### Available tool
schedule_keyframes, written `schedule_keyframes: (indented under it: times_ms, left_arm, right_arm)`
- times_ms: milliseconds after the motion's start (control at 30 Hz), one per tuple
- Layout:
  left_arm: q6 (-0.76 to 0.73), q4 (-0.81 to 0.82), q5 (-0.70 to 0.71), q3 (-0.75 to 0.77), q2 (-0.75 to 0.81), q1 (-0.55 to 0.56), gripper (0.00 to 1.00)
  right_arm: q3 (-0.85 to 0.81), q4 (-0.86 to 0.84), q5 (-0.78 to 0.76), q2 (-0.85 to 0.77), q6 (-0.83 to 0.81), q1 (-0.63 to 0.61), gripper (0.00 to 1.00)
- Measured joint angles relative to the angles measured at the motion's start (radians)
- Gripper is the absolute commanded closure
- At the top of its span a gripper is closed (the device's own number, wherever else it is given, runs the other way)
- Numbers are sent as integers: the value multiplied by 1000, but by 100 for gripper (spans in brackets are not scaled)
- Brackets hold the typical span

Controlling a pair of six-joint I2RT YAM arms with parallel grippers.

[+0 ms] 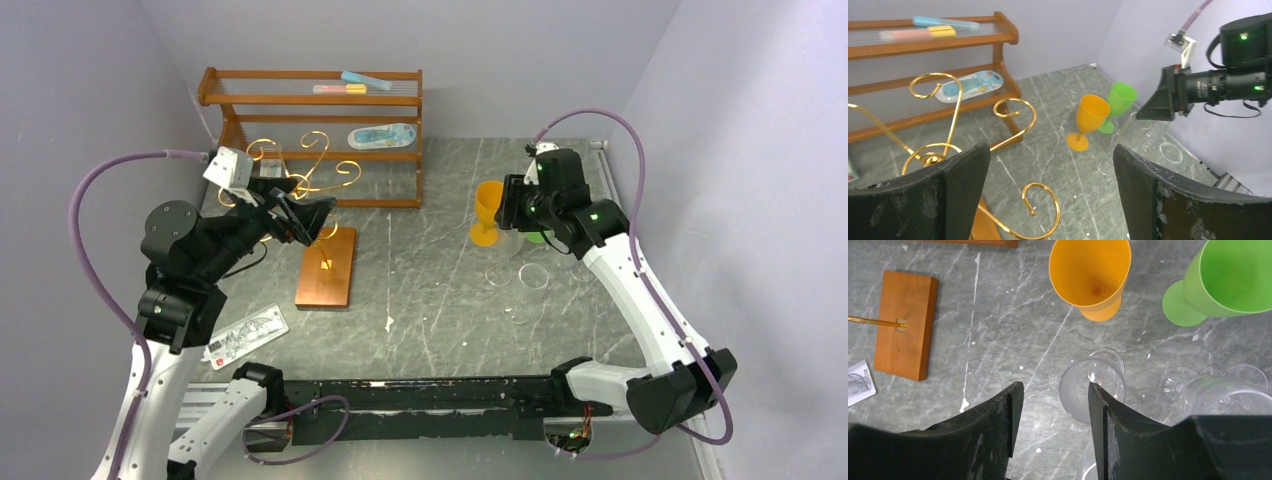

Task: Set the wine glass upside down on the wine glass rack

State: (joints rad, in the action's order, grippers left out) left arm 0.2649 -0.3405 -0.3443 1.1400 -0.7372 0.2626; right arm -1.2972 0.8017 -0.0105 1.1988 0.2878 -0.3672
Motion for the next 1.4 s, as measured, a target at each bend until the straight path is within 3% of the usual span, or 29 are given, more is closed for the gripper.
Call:
schedule_keyframes:
  times_ms: [267, 567, 767, 1033, 1233, 1400]
  left_arm:
    - [43, 68, -109, 3, -55, 0, 3]
    - [84, 69, -78, 15, -35, 0, 3]
    - [91, 58, -55, 14, -25, 0, 3]
    - [88, 30, -2, 28, 6, 0, 3]
    - [121, -28, 72, 82, -5, 0, 3]
    - [188, -45, 53, 142, -50, 0, 3]
  right_arm:
    - [21, -26, 5, 91, 11, -39, 53]
    - [40, -24, -43, 143, 27, -77, 100]
    - [16, -2, -44, 144, 8, -114, 100]
    - [3, -6, 190, 99, -15, -173, 100]
    - [18, -185, 254, -50, 21, -174, 100]
    - [139, -458, 220, -229, 83, -174, 100]
